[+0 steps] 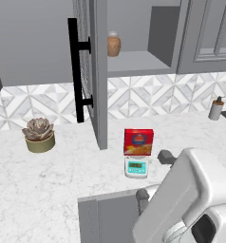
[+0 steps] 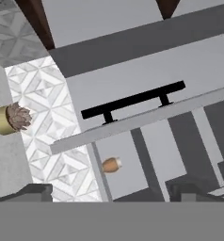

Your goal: Pick the boxed food and place it on the digital scale for weighing, and close the cabinet.

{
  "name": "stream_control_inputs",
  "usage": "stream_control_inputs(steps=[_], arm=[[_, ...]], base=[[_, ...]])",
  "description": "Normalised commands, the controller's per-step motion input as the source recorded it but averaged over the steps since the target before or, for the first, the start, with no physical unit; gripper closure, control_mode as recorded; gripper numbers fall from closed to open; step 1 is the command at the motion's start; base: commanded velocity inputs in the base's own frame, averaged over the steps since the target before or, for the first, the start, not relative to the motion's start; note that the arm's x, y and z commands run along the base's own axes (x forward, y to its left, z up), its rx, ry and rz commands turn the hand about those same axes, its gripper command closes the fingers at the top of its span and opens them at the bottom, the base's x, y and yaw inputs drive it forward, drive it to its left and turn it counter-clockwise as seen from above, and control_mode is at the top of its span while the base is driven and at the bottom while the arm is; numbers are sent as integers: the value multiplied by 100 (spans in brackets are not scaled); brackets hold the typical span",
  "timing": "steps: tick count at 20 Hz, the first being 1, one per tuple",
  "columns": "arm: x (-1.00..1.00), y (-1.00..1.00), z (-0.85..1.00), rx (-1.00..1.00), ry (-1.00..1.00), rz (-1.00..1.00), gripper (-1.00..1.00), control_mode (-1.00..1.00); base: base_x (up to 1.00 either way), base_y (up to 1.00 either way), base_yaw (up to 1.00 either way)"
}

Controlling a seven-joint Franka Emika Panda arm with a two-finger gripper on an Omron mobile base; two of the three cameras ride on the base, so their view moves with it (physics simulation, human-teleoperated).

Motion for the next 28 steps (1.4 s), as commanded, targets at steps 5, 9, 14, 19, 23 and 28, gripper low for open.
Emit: stream_control_inputs(steps=[5,9,14,19,23,28], arm=[[34,61,-53,-10,-1,0,-100,-100],[84,49,-81,-8,-9,0,-100,-100],[82,1,-32,0,-5,0,-100,-100],[48,1,-13,-5,-21,0,-100,-100],[74,10,-24,-14,-20,-2,-100,-100],[70,7,-21,-13,-21,-10,-100,-100]], base=[[0,0,0],[0,0,0],[0,0,0],[0,0,0],[0,0,0],[0,0,0]])
